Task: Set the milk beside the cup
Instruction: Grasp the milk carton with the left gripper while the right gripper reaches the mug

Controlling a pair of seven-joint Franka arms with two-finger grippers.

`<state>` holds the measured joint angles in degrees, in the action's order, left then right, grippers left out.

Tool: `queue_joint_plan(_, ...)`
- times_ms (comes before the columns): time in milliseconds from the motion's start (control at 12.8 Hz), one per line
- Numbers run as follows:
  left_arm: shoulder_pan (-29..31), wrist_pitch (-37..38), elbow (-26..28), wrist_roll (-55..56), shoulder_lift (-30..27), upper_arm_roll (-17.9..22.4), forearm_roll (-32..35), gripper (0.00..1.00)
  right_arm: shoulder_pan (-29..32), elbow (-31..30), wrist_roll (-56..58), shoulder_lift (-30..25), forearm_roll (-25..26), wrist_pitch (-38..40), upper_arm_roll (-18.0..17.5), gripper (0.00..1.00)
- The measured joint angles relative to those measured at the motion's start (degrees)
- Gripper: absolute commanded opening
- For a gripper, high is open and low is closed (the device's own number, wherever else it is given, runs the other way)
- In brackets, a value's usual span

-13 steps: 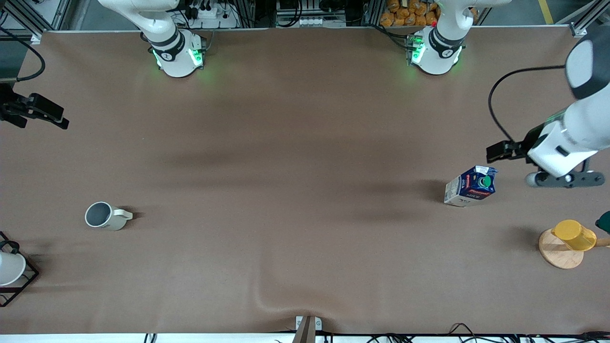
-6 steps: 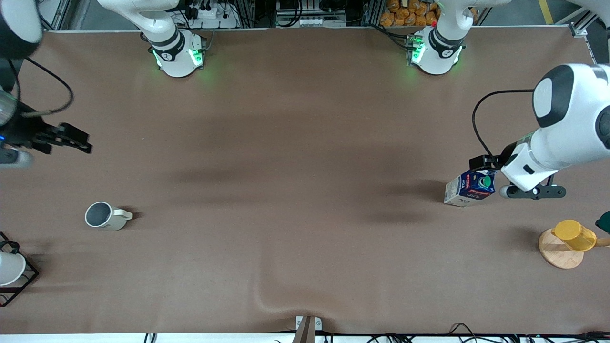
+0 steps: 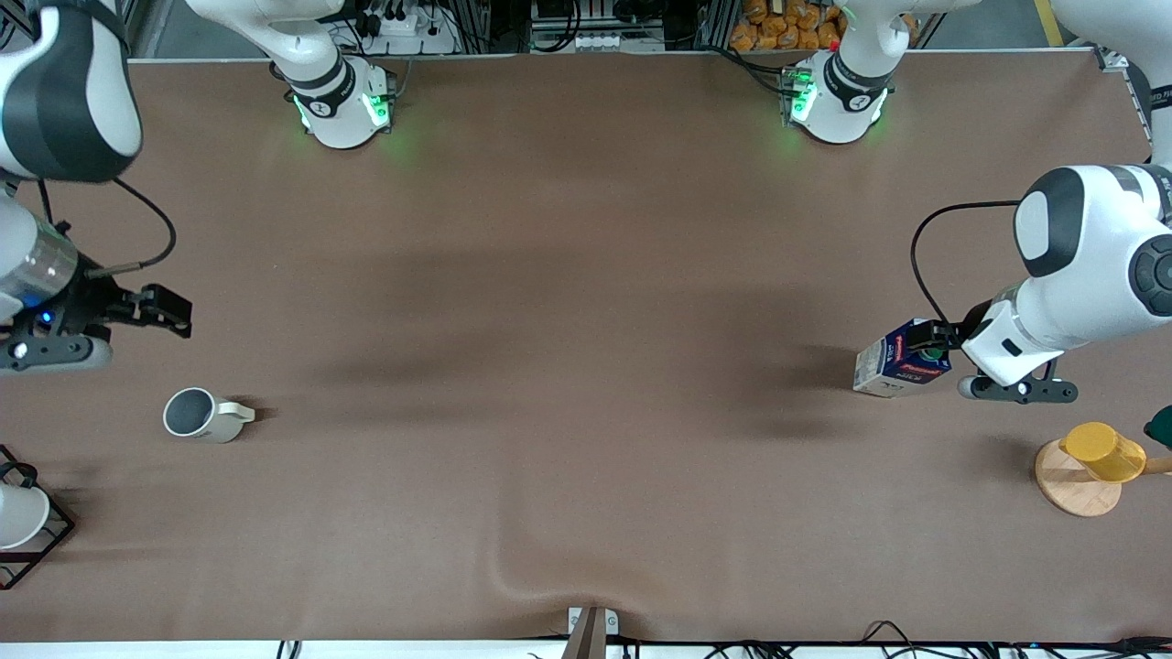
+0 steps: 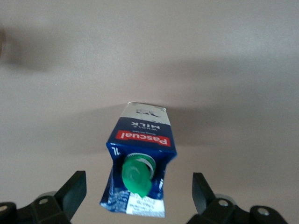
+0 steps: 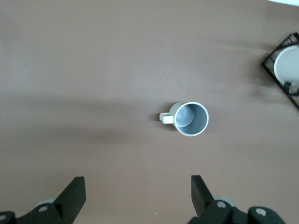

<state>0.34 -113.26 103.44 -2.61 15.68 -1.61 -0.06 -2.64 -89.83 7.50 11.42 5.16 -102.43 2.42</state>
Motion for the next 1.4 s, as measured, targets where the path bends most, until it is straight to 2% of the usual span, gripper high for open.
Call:
queue_joint_plan(546, -0.1, -5.0, 5.3, -0.1, 0.7, -0.1, 0.0, 1.00, 5.2, -0.2, 7.2, 10.7, 0.3, -6.1, 0.4, 1.00)
queue_joint_plan(780, -0.1, -5.3, 5.4, -0.1, 0.9, -0.2, 0.0, 0.64, 5.2, -0.4, 16.8, 14.8, 0.3, -10.6, 0.3, 1.00)
queue_joint_plan(937, -0.1, -5.3, 5.5, -0.1, 1.1, -0.2, 0.0, 0.35, 6.1, -0.7, 23.9, 18.0, 0.3, -13.5, 0.4, 1.00)
queue_joint_plan(1015, -0.1, -5.4, 5.5, -0.1, 1.2, -0.2, 0.0, 0.27, 6.7, -0.9, 27.0, 19.2, 0.2, -13.9, 0.4, 1.00)
queue_joint_plan(1171, -0.1, -5.4, 5.5, -0.1, 1.2, -0.2, 0.0, 0.23, 7.6, -2.4, 31.8, 20.3, -0.9, -14.7, 0.4, 1.00)
queue_joint_plan(1327, -0.1, -5.4, 5.4, -0.1, 1.1, -0.2, 0.0, 0.17, 8.3, -5.1, 36.6, 20.4, -5.4, -15.2, 0.4, 1.00)
queue_joint_plan(1405, -0.1, -5.4, 5.1, -0.1, 1.0, -0.2, 0.0, 0.18, 8.9, -6.3, 39.6, 20.4, -8.5, -15.2, 0.4, 1.00)
